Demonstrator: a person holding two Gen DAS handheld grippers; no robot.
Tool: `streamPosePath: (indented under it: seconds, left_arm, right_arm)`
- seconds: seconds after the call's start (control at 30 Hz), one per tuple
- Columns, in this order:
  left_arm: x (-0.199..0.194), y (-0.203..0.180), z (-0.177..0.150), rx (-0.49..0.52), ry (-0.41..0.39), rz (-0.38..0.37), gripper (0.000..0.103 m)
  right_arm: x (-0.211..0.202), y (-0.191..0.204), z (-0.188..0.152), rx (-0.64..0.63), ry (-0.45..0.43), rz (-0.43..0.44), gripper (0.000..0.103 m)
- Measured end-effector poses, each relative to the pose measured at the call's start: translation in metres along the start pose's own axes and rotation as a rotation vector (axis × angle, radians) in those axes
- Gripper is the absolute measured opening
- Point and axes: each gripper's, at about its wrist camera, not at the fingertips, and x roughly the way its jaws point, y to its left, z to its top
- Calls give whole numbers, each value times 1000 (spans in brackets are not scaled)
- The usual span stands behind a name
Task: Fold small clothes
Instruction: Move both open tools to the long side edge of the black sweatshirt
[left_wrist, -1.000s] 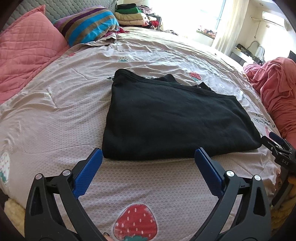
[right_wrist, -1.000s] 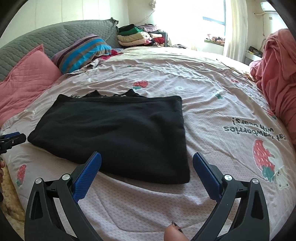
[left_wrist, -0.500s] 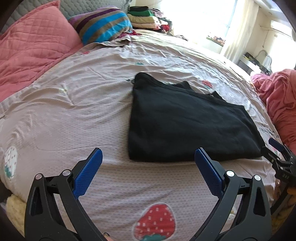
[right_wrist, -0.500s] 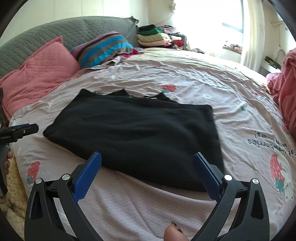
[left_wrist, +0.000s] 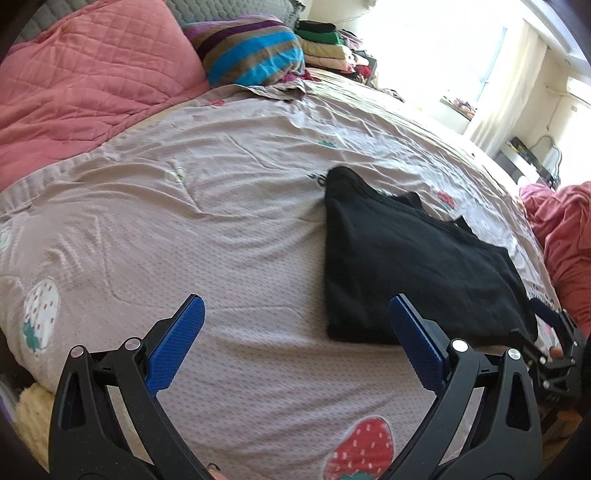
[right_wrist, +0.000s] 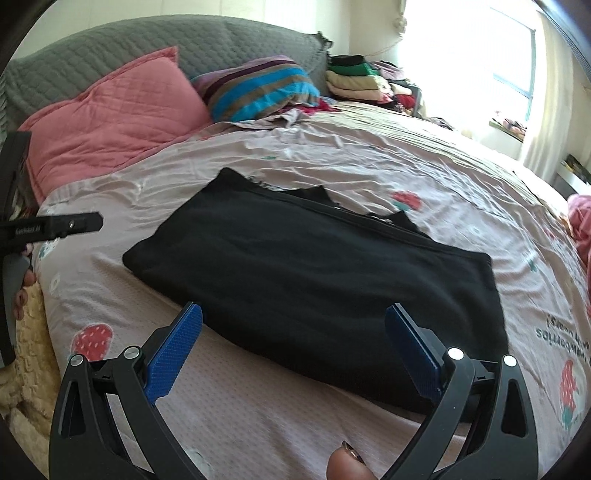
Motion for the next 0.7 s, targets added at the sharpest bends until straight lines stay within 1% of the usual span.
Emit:
streamPosePath:
  seconds: [0.3,0.53,0.7]
  left_arm:
    - [9,22,10,-48,9,8,93]
    - [25,23,17,-47,28,9,93]
    - [37,18,24,-34,42,8,93]
  right_arm:
    - [21,32,11,-71,19,34,98]
    - [42,60,14,-147,48,55,98]
    - [59,81,13,-221,61,28,98]
